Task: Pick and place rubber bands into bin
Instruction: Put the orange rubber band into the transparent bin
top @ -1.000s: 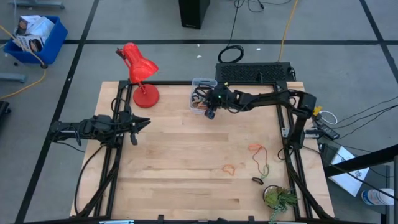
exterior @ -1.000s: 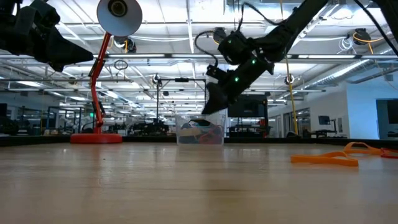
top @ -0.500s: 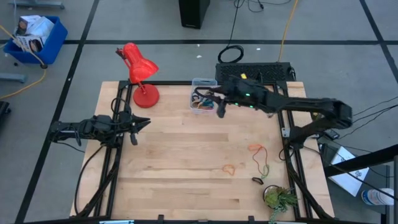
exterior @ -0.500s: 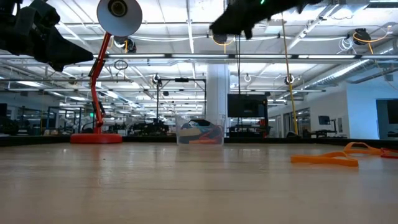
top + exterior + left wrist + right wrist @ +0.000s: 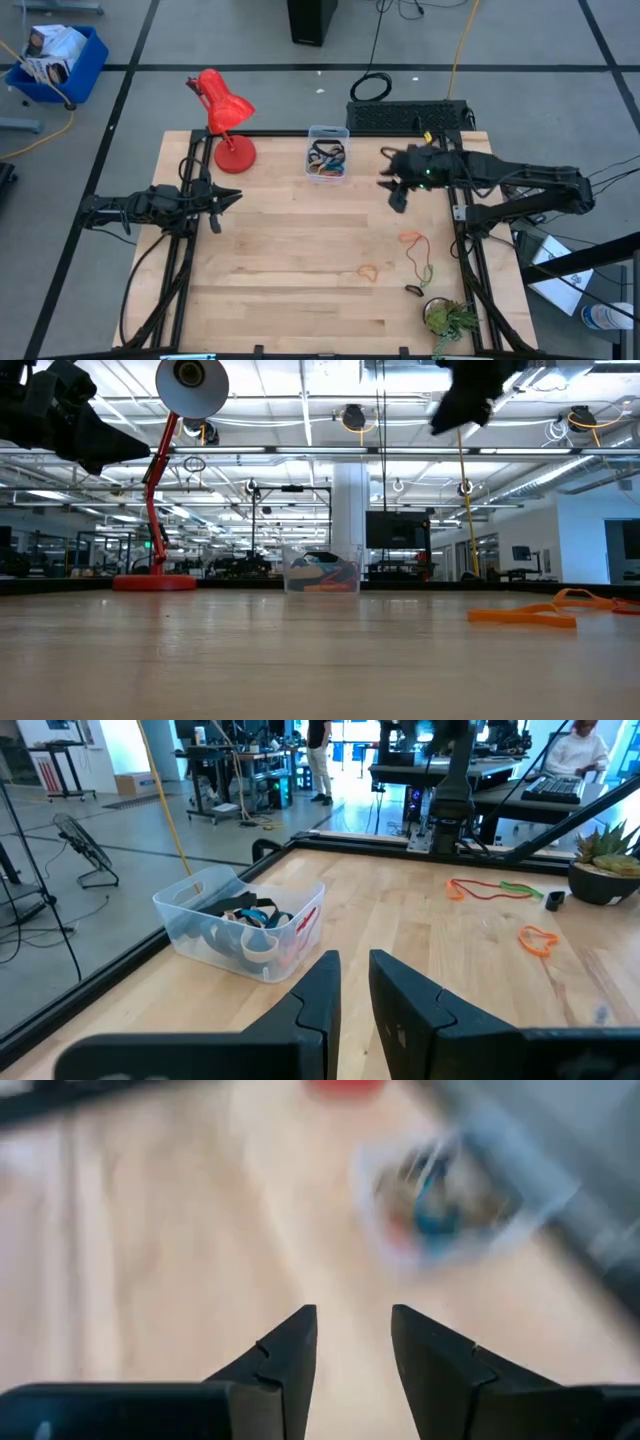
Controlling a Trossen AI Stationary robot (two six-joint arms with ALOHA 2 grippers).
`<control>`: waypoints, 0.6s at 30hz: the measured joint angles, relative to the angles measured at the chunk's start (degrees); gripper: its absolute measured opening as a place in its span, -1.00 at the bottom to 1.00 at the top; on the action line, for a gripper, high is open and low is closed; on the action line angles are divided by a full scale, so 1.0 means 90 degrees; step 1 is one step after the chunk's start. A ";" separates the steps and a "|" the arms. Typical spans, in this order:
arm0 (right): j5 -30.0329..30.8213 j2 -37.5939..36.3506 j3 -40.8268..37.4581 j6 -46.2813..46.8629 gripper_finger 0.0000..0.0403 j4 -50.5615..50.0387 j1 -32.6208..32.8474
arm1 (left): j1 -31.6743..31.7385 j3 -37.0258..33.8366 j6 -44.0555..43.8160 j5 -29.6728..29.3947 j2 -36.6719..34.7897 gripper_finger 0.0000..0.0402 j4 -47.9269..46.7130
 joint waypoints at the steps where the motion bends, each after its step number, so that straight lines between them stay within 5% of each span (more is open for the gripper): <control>1: -0.0178 -0.0017 0.0000 0.0218 -0.38 -0.0386 0.0061 | 0.0000 0.0000 -0.0002 0.0000 0.0000 -0.69 0.0000; 9: -0.0335 0.0209 -0.0006 0.0837 -0.38 -0.2327 0.0554 | 0.0000 0.0000 -0.0004 0.0000 -0.0001 -0.69 0.0003; 18: -0.0351 0.0566 -0.1019 -0.0171 -0.38 -0.1982 0.0815 | 0.0000 0.0000 -0.0008 0.0000 -0.0002 -0.69 -0.0003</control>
